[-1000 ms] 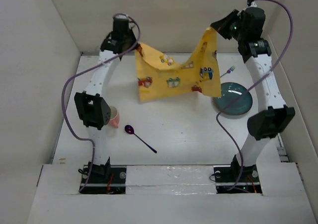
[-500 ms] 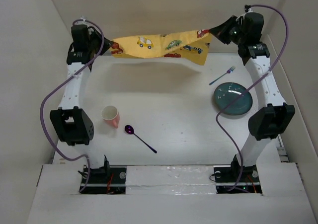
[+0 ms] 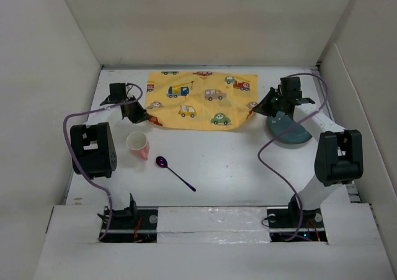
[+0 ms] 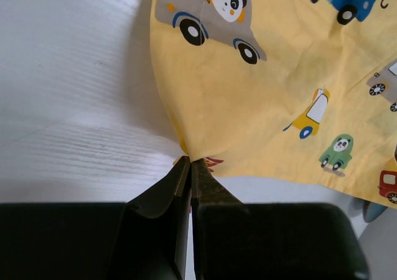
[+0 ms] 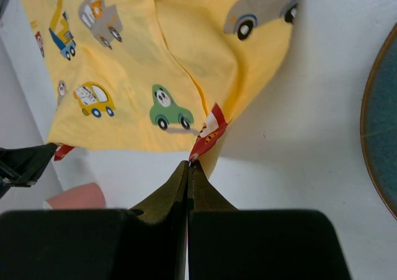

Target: Set the dinner table for one person

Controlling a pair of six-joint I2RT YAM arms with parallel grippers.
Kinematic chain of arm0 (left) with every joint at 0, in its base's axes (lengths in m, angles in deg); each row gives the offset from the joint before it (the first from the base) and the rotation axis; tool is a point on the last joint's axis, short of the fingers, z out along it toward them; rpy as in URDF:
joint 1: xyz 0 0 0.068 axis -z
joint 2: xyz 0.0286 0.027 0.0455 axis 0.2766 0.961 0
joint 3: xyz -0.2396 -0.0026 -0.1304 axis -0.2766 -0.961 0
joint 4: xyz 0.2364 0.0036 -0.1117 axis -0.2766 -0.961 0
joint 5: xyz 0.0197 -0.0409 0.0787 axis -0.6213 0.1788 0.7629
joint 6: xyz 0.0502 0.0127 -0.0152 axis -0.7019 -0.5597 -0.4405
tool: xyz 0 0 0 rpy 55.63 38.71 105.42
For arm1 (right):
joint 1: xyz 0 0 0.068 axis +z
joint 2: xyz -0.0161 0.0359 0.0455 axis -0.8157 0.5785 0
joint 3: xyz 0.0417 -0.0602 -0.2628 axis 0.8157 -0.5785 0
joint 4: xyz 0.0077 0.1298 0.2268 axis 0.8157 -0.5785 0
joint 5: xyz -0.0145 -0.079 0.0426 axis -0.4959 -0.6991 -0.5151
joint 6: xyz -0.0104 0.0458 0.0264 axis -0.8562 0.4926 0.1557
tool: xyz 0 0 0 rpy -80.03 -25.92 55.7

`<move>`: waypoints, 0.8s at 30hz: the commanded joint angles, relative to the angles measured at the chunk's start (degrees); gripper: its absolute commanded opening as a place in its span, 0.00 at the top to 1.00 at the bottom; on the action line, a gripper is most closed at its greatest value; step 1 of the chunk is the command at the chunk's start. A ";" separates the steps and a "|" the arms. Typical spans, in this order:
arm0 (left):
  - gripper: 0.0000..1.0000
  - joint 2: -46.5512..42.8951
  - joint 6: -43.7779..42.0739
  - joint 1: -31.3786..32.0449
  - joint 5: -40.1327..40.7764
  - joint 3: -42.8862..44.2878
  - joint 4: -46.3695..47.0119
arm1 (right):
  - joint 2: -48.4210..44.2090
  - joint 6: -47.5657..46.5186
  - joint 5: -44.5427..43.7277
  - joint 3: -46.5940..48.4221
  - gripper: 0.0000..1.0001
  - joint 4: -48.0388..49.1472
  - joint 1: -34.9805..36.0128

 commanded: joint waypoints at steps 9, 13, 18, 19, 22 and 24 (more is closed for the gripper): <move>1.00 -4.04 -8.37 -0.06 8.43 -6.11 -5.45 | -6.85 -3.84 -3.50 -10.23 1.00 -3.94 0.32; 1.00 -6.42 -9.42 -0.06 10.11 -9.27 -6.77 | -8.62 -5.33 -5.17 -12.79 1.00 -6.22 0.32; 1.00 -8.09 -10.39 -0.06 11.77 -11.04 -7.83 | -9.50 -5.95 -6.14 -14.02 1.00 -8.07 0.32; 1.00 -8.53 -10.48 -0.06 12.04 -11.39 -8.09 | -10.20 -6.04 -6.49 -14.55 1.00 -8.68 0.32; 1.00 -9.06 -10.66 0.47 13.62 -12.18 -7.83 | -11.08 -6.39 -7.28 -15.51 1.00 -9.12 0.32; 1.00 -8.88 -10.66 1.00 13.80 -12.18 -7.65 | -11.26 -6.48 -8.16 -15.69 1.00 -9.30 0.32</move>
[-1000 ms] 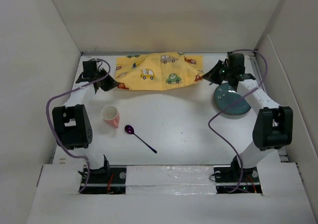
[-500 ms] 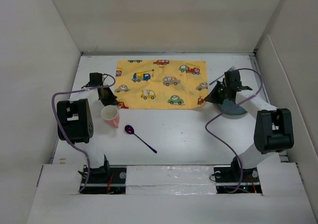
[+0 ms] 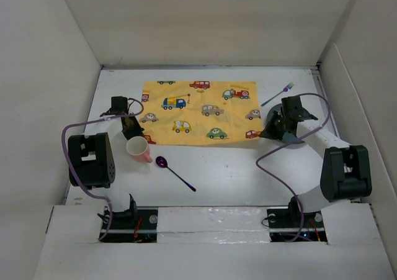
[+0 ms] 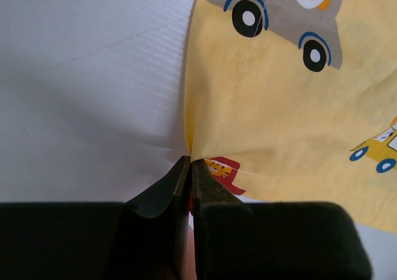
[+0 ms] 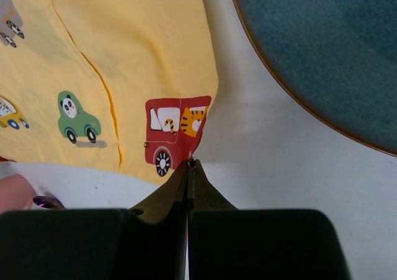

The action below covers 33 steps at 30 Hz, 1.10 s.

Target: Set the dinner table for one person

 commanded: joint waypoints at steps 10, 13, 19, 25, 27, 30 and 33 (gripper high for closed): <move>0.52 -2.52 0.34 1.64 5.20 3.87 -1.62 | -1.53 -1.12 -3.91 2.22 0.75 -3.16 -0.20; 0.42 -4.98 1.05 1.64 7.05 7.55 -1.44 | -2.76 -1.30 -3.74 4.94 0.63 -5.01 -0.20; 0.42 -8.23 2.19 1.64 5.21 19.41 -1.62 | -7.67 -1.12 -3.47 13.10 0.47 -8.27 1.02; 1.00 -13.23 4.56 2.16 -7.08 22.17 3.65 | -10.59 -2.70 -2.42 19.53 1.00 -7.65 6.73; 1.00 -14.73 4.92 2.16 -13.05 20.42 6.11 | -10.24 -3.05 -5.30 21.90 1.00 -7.74 10.59; 1.00 -18.25 5.36 2.16 -18.43 17.00 8.13 | -9.10 -2.01 -10.14 22.96 1.00 -7.30 12.88; 1.00 -22.29 4.30 2.78 -19.22 14.35 7.17 | -7.08 -1.04 -8.22 23.84 1.00 -7.91 12.89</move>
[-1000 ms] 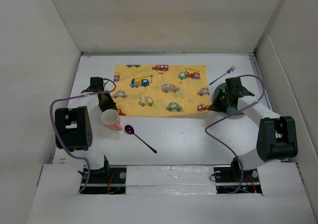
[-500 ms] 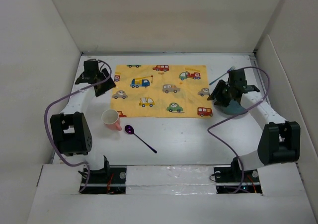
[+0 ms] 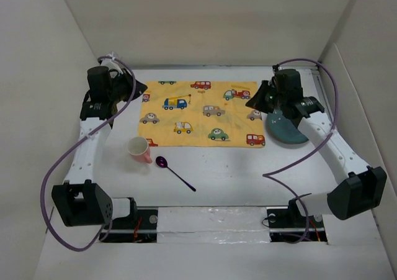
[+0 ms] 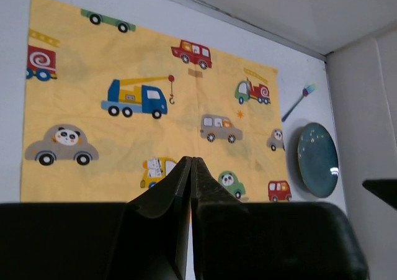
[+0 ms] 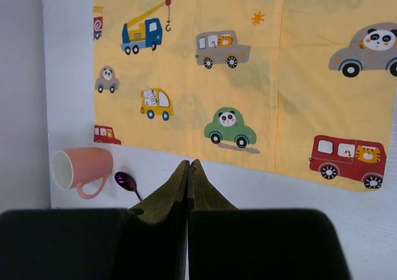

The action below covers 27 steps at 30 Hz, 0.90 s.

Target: Set the dinner table for one person

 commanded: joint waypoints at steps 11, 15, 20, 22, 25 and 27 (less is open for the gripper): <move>1.00 -18.48 -6.35 3.64 -2.82 -16.28 -5.29 | -5.13 20.68 -5.74 -21.88 0.46 4.37 -24.71; 1.00 -19.63 -8.37 8.12 -0.28 -15.06 -7.23 | -6.20 22.71 -6.36 -25.23 0.36 6.03 -33.08; 1.00 -18.93 -10.66 12.08 4.38 -12.51 -8.90 | -1.46 22.01 -0.67 -27.53 0.30 10.18 -40.56; 1.00 -18.58 -10.40 12.61 5.00 -12.07 -9.08 | 1.44 22.10 -0.30 -26.82 0.30 9.91 -40.56; 1.00 -18.92 -10.22 12.61 5.27 -12.77 -8.91 | 1.71 23.85 -1.79 -28.04 0.31 10.86 -41.09; 1.00 -19.19 -9.78 12.61 5.62 -13.21 -8.73 | 2.15 24.82 -1.62 -28.84 0.31 11.23 -41.62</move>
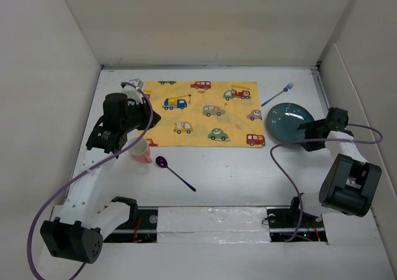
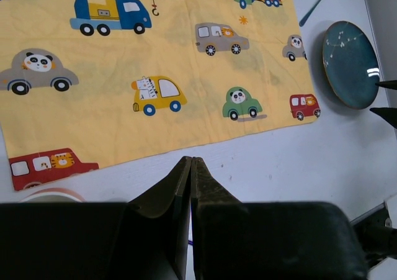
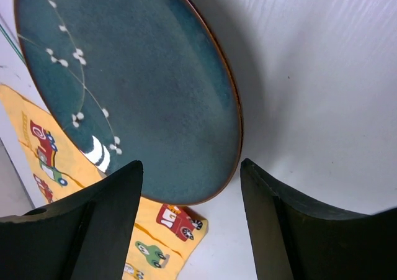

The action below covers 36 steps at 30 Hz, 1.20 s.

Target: Set the dinner table for one person

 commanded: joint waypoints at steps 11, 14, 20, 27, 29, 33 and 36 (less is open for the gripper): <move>0.75 -1.36 0.23 0.05 1.42 0.79 0.96 | 8.84 3.67 3.12 -3.18 0.39 7.62 -2.99; 0.76 -1.27 -0.03 0.05 2.04 1.23 0.78 | 11.74 3.76 4.43 -2.21 0.44 8.32 -4.30; 0.77 -0.57 -0.29 0.05 2.56 1.76 0.52 | 14.21 6.39 5.58 -2.99 0.71 10.34 -4.83; 0.77 1.19 -0.38 0.05 1.77 1.15 0.87 | 1.64 5.79 2.07 -3.35 1.00 8.68 -5.45; 0.77 2.50 -0.38 0.05 1.07 1.50 0.87 | -5.61 5.26 1.36 -1.78 1.00 8.85 -5.45; 0.77 6.63 -0.38 0.05 0.28 4.65 -0.01 | -14.18 1.32 4.96 4.61 1.00 11.05 -2.84; 0.77 10.67 -0.03 0.05 -0.60 9.21 -1.15 | -12.44 -2.90 9.26 13.49 1.00 10.69 5.84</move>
